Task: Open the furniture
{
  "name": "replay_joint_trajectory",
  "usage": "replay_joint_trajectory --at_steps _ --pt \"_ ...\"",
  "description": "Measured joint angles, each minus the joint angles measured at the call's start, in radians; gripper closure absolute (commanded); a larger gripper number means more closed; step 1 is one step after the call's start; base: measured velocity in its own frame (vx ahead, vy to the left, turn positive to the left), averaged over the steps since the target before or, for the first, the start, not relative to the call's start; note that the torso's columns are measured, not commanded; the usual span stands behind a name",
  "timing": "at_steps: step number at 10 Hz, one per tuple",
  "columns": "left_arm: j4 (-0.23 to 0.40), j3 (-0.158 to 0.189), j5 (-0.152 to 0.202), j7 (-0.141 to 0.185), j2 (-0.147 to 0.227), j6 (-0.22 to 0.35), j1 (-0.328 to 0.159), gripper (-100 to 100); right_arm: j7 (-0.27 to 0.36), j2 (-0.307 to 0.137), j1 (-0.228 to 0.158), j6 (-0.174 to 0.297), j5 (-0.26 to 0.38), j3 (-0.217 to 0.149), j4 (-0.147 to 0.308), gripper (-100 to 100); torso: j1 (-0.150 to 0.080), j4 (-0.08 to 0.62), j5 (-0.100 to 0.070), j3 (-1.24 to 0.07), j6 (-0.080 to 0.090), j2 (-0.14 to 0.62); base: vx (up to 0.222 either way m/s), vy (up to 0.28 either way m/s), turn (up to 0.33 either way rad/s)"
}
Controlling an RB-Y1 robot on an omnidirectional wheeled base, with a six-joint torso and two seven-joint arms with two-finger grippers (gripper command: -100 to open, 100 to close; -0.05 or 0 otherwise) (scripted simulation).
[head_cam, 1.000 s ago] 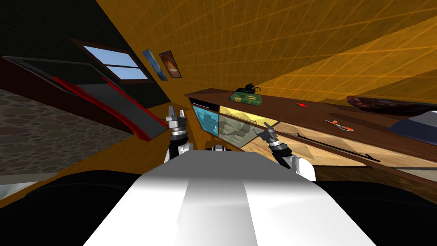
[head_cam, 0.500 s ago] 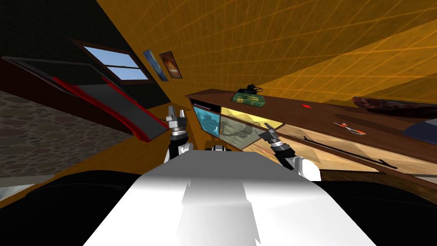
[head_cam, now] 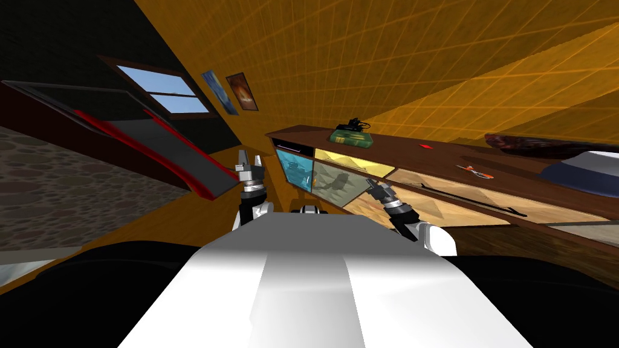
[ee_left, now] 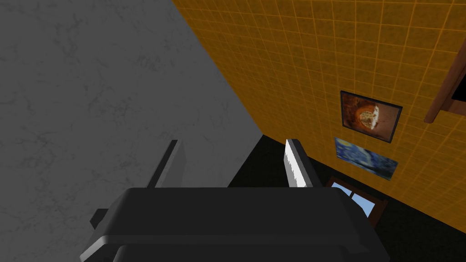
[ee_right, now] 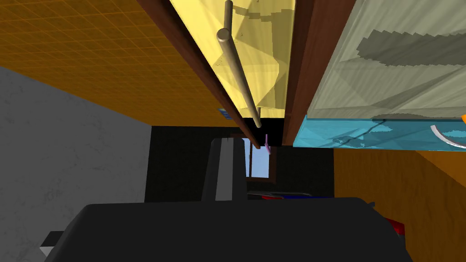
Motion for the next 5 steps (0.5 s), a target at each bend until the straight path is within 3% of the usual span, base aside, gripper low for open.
replay_joint_trajectory --at_steps 1,2,5 --pt "0.000 0.000 0.000 0.000 0.000 0.000 0.000 0 -0.004 0.000 0.003 -0.002 -0.001 -0.001 -0.007 100 -0.001 0.000 0.000 0.000 0.000 0.000 -0.085 0.044 -0.013" --pt "0.000 0.000 0.000 0.000 0.000 0.000 0.000 0 -0.005 0.000 0.004 -0.003 -0.002 -0.001 -0.008 -100 -0.004 -0.001 -0.001 -0.003 0.000 -0.005 0.074 -0.021 0.021" --pt "0.000 0.000 0.000 0.000 0.000 0.000 0.001 0 -0.023 -0.019 0.006 0.006 0.007 -0.009 -0.013 -100 -0.005 -0.002 -0.002 -0.004 0.000 -0.006 0.141 -0.074 0.025"
